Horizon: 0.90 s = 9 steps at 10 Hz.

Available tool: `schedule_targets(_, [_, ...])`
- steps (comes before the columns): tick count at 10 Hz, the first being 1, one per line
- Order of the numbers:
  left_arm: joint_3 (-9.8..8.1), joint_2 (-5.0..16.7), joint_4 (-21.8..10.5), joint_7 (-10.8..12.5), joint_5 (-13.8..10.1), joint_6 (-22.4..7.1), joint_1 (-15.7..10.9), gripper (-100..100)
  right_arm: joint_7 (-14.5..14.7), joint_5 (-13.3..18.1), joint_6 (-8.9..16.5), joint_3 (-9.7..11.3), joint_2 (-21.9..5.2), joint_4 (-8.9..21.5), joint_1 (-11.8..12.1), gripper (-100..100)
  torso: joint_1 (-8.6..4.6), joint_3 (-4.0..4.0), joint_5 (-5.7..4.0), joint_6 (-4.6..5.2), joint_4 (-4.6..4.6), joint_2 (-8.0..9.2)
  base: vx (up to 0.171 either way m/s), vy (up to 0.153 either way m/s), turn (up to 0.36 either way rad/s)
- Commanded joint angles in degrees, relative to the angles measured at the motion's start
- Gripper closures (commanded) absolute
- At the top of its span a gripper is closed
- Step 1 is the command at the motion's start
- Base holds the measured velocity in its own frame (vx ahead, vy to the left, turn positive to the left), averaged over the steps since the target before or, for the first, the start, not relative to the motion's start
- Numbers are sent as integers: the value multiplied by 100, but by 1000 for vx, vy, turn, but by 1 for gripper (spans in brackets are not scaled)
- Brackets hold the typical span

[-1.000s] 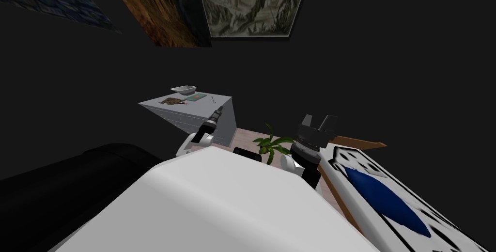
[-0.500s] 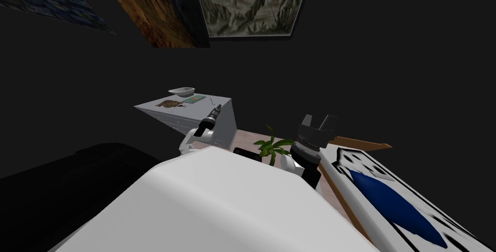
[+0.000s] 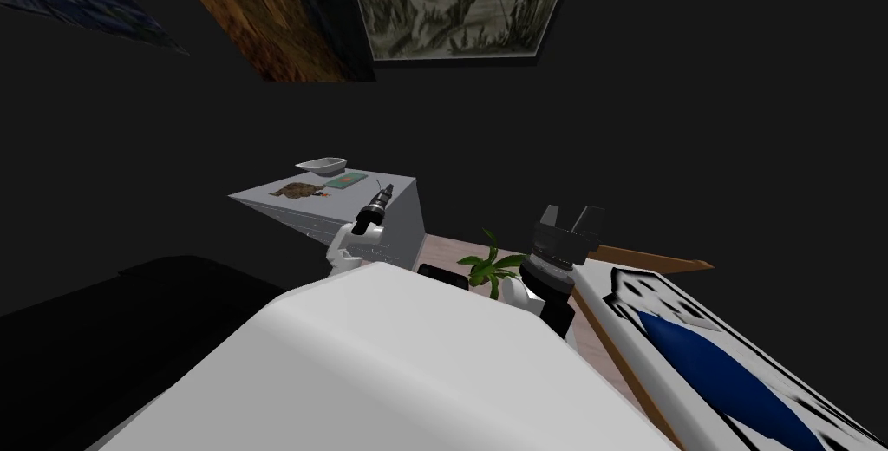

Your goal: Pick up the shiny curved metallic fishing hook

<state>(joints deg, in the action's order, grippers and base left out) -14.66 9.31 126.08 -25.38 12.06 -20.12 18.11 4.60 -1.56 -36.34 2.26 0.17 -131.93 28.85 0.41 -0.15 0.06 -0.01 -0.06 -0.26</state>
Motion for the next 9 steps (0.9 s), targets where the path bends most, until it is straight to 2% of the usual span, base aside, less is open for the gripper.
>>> schedule_targets(1, [-143,8,-99,-48,110,-252,-204,-100,0,0,0,0,0,0,0,0,0,0,0,0,0,0,65,78,-15])
schedule_targets(6, [-476,49,-372,-188,447,-872,-739,-100,0,0,0,0,0,0,0,0,5,-3,2,0,-1,-4,76,97,-17])
schedule_targets(7, [-437,69,-320,-169,381,-819,-698,-100,0,0,0,0,0,0,0,0,4,-3,1,0,-1,-5,34,42,-10])
schedule_targets(8, [-448,79,-330,-173,384,-856,-714,0,0,0,0,0,0,0,0,0,-14,3,-1,-1,0,8,7,9,0])
schedule_targets(9, [-447,78,-329,-173,384,-853,-712,-100,0,0,0,1,1,0,-1,0,-27,10,-5,-1,3,18,0,0,0])
